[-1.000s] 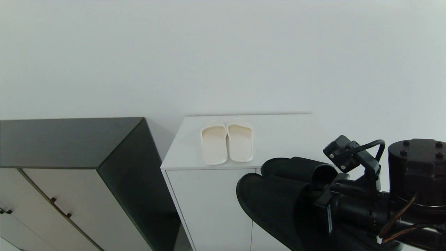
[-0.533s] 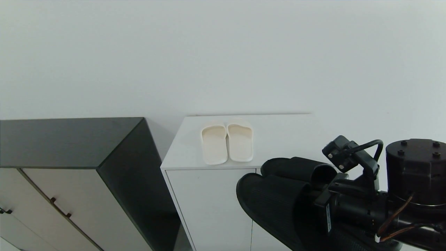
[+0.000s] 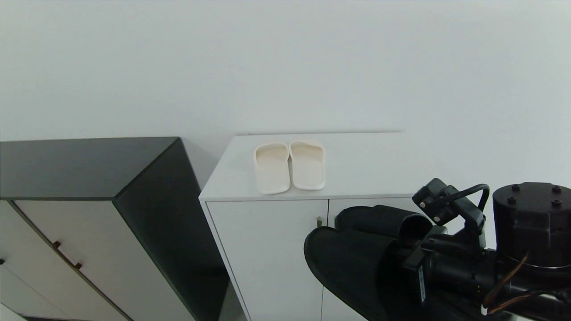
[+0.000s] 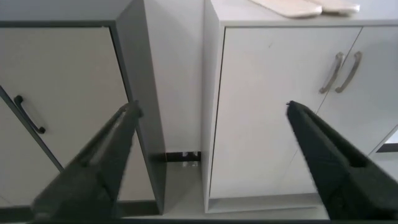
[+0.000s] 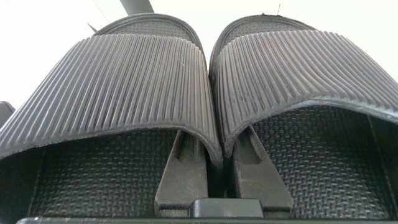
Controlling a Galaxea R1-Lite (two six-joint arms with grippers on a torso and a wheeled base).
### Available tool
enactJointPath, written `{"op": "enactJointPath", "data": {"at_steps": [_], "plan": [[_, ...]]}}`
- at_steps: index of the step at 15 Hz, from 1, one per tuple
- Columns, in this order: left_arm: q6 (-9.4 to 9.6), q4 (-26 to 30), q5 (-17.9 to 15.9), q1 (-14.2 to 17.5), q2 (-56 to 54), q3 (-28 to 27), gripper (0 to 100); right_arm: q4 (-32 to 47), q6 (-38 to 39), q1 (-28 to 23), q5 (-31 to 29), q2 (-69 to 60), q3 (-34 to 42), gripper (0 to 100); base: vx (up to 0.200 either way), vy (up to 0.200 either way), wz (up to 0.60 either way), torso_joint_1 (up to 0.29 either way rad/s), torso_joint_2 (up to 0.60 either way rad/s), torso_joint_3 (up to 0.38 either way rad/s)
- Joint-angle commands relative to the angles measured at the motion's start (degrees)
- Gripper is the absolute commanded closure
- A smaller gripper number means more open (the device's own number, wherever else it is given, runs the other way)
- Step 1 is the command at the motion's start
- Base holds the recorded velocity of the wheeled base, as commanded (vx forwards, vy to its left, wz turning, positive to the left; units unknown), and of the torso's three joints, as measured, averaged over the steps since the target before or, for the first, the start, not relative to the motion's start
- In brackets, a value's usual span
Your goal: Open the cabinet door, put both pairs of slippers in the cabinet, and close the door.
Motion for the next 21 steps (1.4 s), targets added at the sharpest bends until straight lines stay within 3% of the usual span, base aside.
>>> {"op": "enactJointPath", "data": {"at_steps": [1,12,14,16,19,20,21], "plan": [[0.01,-0.06,0.02,0.01,-0.01,0.00,0,-0.05,-0.01,0.06,0.04,-0.06,0.09,100,0.000,0.000,0.00,-0.232,0.55,0.310],[0.45,0.11,-0.33,0.01,0.08,0.00,0,-0.31,-0.01,0.50,0.13,-0.06,1.76,100,0.000,0.000,0.00,-0.208,0.52,0.320],[1.77,0.20,-1.12,0.01,-0.01,0.00,0,-0.31,-0.01,0.58,0.13,-0.15,1.94,100,0.000,0.000,0.00,-0.161,0.49,0.320],[1.77,0.20,-1.12,0.01,0.52,0.00,0,-0.31,-0.01,0.76,0.04,-0.15,1.85,100,0.000,0.000,0.00,-0.161,0.49,0.327],[5.37,-0.68,-1.47,-0.34,5.09,-1.32,0,-0.31,-0.01,0.93,0.04,-0.15,2.03,100,0.000,0.000,0.00,-0.126,0.47,0.336],[4.23,-2.52,-3.67,-0.61,9.83,-6.42,0,-0.31,-0.01,0.93,0.04,-0.06,2.11,100,0.000,0.000,0.00,-0.115,0.45,0.330],[0.62,-3.93,-7.27,-1.22,16.43,-11.34,0,-0.40,-0.01,0.93,0.04,-0.15,2.03,100,0.000,0.000,0.00,-0.115,0.45,0.349]]}}
